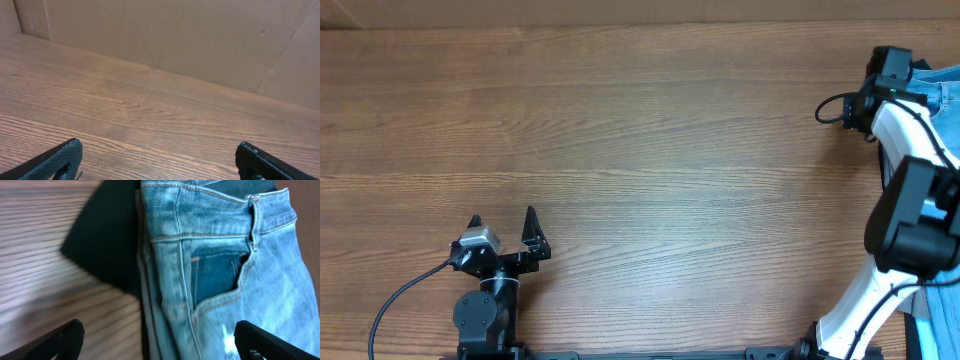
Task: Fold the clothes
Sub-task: 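Reach the right gripper to the jeans waistband at the right edge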
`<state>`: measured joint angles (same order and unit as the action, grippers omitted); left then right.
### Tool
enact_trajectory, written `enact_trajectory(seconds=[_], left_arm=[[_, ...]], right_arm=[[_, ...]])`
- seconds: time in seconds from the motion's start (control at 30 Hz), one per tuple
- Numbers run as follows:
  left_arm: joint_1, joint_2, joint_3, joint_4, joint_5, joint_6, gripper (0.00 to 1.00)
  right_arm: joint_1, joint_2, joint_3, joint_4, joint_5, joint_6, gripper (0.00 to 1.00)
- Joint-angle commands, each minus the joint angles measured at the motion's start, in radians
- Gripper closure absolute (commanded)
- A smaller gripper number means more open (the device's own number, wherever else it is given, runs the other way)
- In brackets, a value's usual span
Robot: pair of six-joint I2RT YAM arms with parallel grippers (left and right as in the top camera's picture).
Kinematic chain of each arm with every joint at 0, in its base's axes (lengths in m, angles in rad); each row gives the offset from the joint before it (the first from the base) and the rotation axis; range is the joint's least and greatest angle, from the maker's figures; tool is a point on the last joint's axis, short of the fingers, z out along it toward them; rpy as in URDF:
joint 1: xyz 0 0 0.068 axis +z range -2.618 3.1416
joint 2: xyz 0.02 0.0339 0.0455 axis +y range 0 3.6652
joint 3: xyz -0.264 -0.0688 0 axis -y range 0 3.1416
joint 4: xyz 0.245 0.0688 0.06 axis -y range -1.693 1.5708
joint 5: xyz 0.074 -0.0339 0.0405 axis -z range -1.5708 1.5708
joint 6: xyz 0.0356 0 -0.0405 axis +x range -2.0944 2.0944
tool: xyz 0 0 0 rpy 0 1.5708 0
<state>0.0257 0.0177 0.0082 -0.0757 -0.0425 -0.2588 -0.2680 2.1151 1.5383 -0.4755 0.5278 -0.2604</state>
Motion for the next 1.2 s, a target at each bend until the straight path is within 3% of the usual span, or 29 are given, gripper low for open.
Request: enact_trajectory(seconds=[0.0,0.33,0.43,0.93,1.17], left_arm=[[0.001,-0.007,-0.003,0.004,-0.016,0.016,0.0],[0.001,-0.007,-0.003,0.004,-0.016,0.016,0.0],[0.001,-0.007,-0.003,0.004,-0.016,0.016,0.0],[0.001,-0.007,-0.003,0.004,-0.016,0.016,0.0],[0.001,-0.007,-0.003,0.004,-0.016,0.016,0.0]], right_arm=[[-0.003,0.056,0.028,0.062,0.15,-0.025,0.0],[-0.028,0.13,0.028,0.155,0.151,-0.018,0.08],[-0.042,0.13,0.028,0.174,0.114,0.007,0.32],[-0.066,0.13,0.028,0.187,0.037,0.031,0.36],[-0.066,0.13,0.028,0.182,0.035,0.082,0.64]])
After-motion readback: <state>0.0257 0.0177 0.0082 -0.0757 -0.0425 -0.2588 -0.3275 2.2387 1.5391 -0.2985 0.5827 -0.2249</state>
